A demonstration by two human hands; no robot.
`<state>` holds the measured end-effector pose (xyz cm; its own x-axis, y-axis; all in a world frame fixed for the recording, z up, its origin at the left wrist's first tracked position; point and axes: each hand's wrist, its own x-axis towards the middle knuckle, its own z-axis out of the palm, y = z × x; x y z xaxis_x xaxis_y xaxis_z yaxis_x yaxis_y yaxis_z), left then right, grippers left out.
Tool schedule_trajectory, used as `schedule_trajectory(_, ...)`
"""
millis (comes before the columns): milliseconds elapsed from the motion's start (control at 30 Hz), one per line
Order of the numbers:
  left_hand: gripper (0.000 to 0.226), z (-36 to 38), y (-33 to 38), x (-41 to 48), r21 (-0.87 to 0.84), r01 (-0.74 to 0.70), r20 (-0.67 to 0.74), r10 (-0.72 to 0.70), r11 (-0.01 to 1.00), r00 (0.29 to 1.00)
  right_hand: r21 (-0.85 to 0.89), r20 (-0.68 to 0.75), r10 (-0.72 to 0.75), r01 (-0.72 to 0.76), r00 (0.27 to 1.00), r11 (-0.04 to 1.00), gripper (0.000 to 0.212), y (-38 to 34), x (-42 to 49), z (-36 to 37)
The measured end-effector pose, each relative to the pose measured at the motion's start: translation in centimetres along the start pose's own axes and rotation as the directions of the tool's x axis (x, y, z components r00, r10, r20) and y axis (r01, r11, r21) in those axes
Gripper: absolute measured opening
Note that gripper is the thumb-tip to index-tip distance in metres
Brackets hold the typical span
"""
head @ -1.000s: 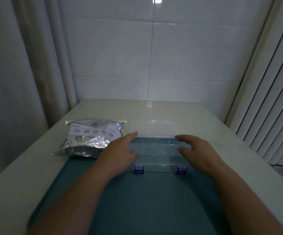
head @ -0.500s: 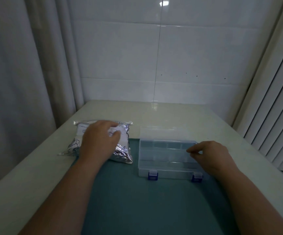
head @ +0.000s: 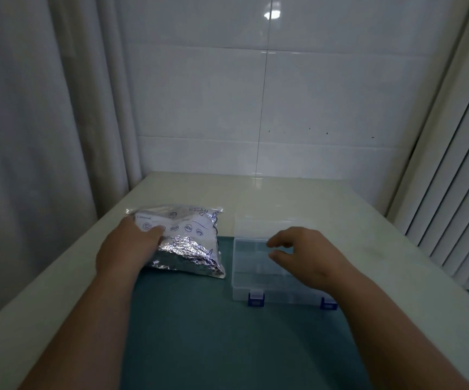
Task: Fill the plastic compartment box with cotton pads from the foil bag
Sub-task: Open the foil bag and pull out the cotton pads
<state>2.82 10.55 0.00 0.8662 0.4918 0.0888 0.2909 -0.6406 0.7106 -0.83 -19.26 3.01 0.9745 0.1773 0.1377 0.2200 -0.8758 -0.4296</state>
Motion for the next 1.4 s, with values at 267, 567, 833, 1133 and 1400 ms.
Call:
schedule_trajectory(267, 0.031, -1.0, 1.8, -1.8, -0.118, -0.223, -0.371, 0.165, 0.968, 0.914, 0.319, -0.170, 0.028, 0.028, 0.985, 0.947, 0.032, -1.3, 1.1, 1.0)
schedule_trajectory(567, 0.038, -1.0, 4.7, -4.7, -0.307, -0.580, -0.452, 0.421, 0.754, 0.786, 0.781, -0.221, 0.181, 0.063, 0.959, 0.621, 0.040, 0.0, 0.1, 0.4)
schedule_trajectory(833, 0.036, 0.4, 5.3, -6.3, -0.304, -0.722, -0.441, 0.580, 0.621, 0.685, 0.765, -0.425, 0.160, 0.259, 0.891, 0.590, 0.022, -0.6, -0.4, -0.3)
schedule_trajectory(1133, 0.030, 1.1, 5.4, -5.9, -0.175, -0.751, -0.599, 0.537, 0.636, 0.594, 0.759, -0.590, 0.188, 0.458, 0.785, 0.463, 0.016, -1.0, -0.8, -1.2)
schedule_trajectory(1400, 0.054, 3.7, 5.2, -5.9, -0.432, -0.487, -0.241, 0.424, 0.759, 0.873, 0.443, -0.688, 0.095, 0.313, 0.720, 0.840, 0.020, 0.2, -0.7, -0.5)
